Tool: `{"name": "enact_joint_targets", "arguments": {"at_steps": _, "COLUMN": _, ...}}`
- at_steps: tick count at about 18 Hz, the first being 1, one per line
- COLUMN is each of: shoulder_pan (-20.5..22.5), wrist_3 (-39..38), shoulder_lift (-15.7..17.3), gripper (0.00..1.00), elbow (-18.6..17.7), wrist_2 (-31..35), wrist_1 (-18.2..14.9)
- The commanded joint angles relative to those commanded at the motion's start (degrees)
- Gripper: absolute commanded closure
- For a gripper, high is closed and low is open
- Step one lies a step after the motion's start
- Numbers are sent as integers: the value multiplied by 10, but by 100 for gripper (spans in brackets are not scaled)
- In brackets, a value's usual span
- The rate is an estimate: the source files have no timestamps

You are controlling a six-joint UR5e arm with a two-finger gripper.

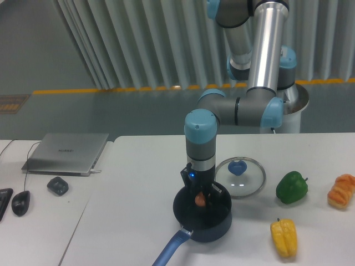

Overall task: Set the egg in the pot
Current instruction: 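Lower the egg into the saucepan, then hold the egg inside the saucepan and open the gripper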

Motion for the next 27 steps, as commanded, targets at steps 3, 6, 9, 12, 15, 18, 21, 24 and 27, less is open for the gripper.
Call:
{"name": "enact_joint_targets", "arguments": {"at_steps": 3, "shoulder_pan": -1, "wrist_3": -1, "shoulder_lift": -2, "gripper": 52, "elbow": 0, "wrist_2": 0, "wrist_1": 1}}
{"name": "enact_joint_targets", "arguments": {"at_steps": 6, "shoulder_pan": -1, "wrist_3": -2, "shoulder_lift": -7, "gripper": 52, "elbow": 0, "wrist_2": 0, "wrist_1": 1}}
{"name": "enact_joint_targets", "arguments": {"at_steps": 9, "shoulder_pan": -8, "wrist_3": -2, "shoulder_lift": -10, "gripper": 52, "elbow": 0, "wrist_2": 0, "wrist_1": 1}}
{"name": "enact_joint_targets", "arguments": {"at_steps": 12, "shoulder_pan": -8, "wrist_3": -2, "shoulder_lift": -13, "gripper": 52, "elbow": 0, "wrist_2": 0, "wrist_1": 1}}
{"name": "enact_joint_targets", "arguments": {"at_steps": 15, "shoulder_pan": -9, "wrist_3": -1, "shoulder_lift": -16, "gripper": 52, "elbow": 0, "wrist_2": 0, "wrist_1": 1}}
{"name": "enact_joint_targets", "arguments": {"at_steps": 18, "shoulder_pan": -12, "wrist_3": -1, "shoulder_lift": -18, "gripper": 52, "elbow": 0, "wrist_2": 1, "wrist_1": 2}}
{"name": "enact_joint_targets", "arguments": {"at_steps": 21, "shoulder_pan": -12, "wrist_3": -1, "shoulder_lift": -18, "gripper": 52, "elbow": 0, "wrist_2": 1, "wrist_1": 2}}
{"name": "enact_joint_targets", "arguments": {"at_steps": 24, "shoulder_pan": -12, "wrist_3": 0, "shoulder_lift": -18, "gripper": 52, "elbow": -1, "wrist_2": 1, "wrist_1": 1}}
{"name": "enact_joint_targets", "arguments": {"at_steps": 27, "shoulder_pan": -13, "wrist_3": 1, "shoulder_lift": -18, "gripper": 51, "elbow": -1, "wrist_2": 1, "wrist_1": 2}}
